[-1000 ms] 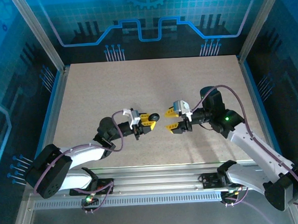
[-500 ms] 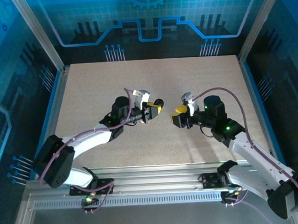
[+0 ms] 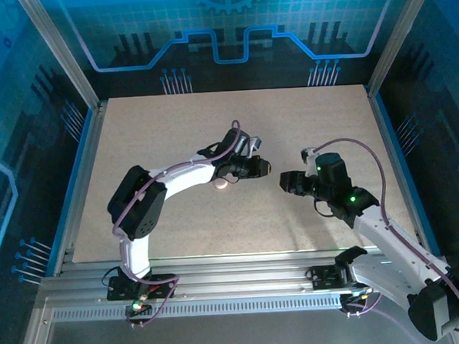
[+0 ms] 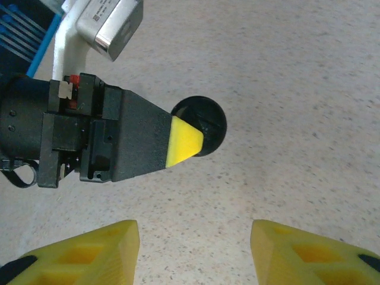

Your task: Insert the wireless bluetooth earbuds into the charging case

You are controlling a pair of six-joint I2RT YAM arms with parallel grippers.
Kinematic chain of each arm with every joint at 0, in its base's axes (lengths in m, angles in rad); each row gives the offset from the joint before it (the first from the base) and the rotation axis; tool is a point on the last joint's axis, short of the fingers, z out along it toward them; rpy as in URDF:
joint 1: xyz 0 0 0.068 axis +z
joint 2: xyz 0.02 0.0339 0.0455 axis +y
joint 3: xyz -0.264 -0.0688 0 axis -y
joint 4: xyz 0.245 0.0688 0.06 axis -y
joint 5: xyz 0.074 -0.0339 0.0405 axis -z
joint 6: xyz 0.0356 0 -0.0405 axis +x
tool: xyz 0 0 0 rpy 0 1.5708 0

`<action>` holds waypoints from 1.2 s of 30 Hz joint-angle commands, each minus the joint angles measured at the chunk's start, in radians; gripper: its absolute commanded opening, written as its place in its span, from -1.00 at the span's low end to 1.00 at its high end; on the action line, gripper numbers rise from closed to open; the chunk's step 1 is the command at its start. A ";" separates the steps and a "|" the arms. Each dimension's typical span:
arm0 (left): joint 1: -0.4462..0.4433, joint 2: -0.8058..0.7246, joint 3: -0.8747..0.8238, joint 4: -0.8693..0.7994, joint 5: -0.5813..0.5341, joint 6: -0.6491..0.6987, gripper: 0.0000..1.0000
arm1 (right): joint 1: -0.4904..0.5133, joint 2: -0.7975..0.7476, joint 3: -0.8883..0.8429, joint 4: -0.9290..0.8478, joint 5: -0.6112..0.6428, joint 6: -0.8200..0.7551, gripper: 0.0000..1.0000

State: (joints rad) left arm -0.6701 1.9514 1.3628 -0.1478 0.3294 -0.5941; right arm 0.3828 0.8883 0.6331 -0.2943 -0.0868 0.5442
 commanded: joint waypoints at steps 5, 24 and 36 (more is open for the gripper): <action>-0.004 0.131 0.137 -0.205 0.017 -0.126 -0.57 | -0.033 -0.062 -0.039 -0.043 0.010 0.050 0.06; -0.003 0.176 0.160 -0.269 -0.022 -0.179 -0.11 | -0.060 -0.188 -0.013 -0.165 0.042 0.005 0.11; -0.003 0.001 0.141 -0.398 -0.197 -0.092 0.19 | -0.061 -0.112 -0.018 -0.102 0.039 -0.036 0.17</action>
State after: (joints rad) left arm -0.6704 2.0548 1.5055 -0.4820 0.2123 -0.7300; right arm 0.3386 0.7612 0.5964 -0.4255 -0.0593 0.5377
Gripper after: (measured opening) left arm 0.586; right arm 0.581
